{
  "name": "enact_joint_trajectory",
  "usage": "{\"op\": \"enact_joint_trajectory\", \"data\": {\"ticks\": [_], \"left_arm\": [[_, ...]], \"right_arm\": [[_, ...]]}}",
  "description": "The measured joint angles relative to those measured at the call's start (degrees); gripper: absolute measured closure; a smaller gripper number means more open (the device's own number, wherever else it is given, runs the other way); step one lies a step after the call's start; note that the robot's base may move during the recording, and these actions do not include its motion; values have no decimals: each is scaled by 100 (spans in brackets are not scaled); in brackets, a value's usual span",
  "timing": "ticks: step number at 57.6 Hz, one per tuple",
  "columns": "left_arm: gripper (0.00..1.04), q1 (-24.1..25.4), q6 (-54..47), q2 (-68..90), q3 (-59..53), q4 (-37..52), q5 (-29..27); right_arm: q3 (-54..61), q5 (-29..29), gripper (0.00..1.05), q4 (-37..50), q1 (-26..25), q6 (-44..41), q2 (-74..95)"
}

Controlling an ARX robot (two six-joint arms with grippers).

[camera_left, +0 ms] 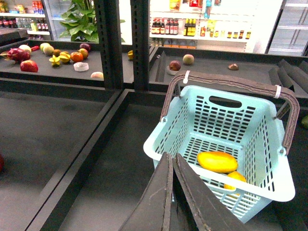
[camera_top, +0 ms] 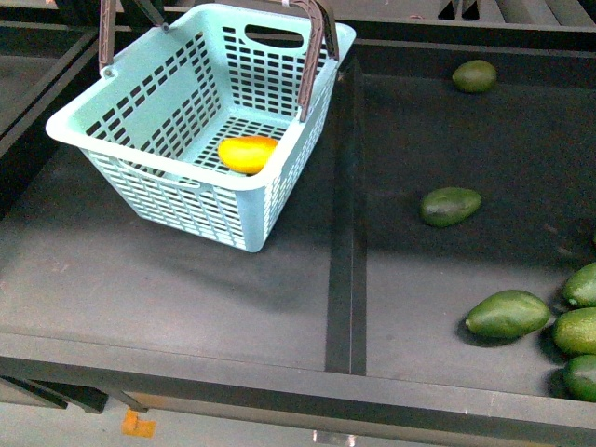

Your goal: Pick lemon and mango into basket

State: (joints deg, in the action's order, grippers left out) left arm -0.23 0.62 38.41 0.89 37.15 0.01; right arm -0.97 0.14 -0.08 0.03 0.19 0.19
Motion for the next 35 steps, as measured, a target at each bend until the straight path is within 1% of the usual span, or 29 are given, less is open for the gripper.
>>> {"op": "enact_joint_trajectory", "data": {"ticks": [16,35], "left_arm": [[101,0,0,-1217,-4,-1115,-2],[101,0,0,-2138,-4,-2009,-2]], "right_arm": [[0,-2,9,0,0,0,0],[0,0,9,0,0,0,0]]}}
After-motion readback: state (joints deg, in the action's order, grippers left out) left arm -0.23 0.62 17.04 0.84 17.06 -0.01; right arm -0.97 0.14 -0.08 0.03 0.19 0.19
